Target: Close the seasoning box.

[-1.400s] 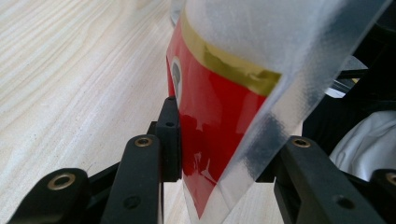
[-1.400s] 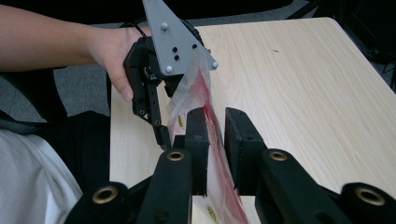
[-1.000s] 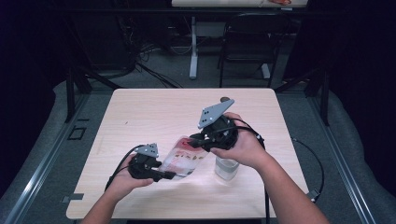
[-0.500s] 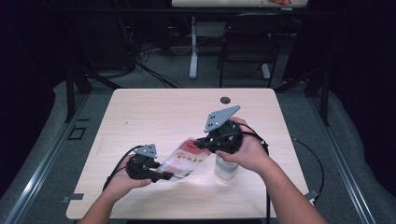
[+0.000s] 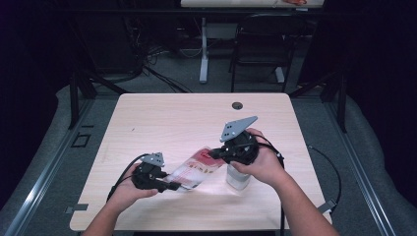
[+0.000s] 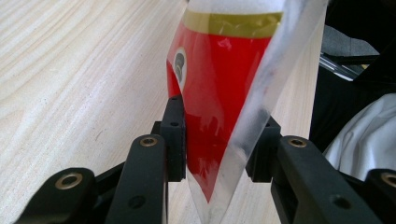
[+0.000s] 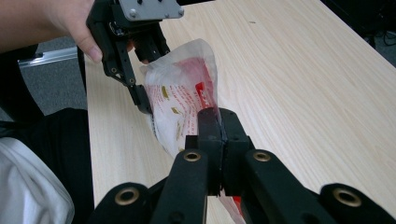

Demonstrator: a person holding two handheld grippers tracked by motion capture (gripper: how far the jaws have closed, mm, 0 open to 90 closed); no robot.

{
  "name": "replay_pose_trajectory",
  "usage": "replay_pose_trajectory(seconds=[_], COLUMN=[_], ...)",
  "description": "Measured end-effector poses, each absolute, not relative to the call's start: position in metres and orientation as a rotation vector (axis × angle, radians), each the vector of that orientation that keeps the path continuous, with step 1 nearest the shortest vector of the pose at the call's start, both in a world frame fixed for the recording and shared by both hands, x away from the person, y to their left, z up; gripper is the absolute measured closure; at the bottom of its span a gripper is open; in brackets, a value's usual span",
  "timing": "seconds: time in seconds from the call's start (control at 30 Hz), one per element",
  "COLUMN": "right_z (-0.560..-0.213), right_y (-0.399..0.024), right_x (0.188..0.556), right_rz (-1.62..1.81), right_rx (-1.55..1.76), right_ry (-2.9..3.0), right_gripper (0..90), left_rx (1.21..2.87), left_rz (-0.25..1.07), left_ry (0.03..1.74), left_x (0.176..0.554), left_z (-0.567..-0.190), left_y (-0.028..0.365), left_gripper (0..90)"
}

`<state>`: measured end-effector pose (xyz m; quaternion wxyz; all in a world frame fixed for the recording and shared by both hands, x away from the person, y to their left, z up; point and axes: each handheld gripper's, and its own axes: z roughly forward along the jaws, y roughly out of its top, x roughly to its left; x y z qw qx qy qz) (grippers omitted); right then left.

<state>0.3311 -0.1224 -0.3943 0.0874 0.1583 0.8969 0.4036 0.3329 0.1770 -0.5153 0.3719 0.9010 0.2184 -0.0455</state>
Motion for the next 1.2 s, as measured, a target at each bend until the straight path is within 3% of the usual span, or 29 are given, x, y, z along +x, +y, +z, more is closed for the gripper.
replay_pose_trajectory(seconds=[1.2], right_z=[-0.43], right_y=[-0.146], right_x=[0.337], right_rz=[1.351], right_rx=[0.61], right_ry=[2.606], right_gripper=[89.4], left_rx=[2.294], left_rz=[-0.138], left_ry=[0.597], left_x=[0.335], left_z=[-0.512], left_y=[0.184], left_gripper=[68.4])
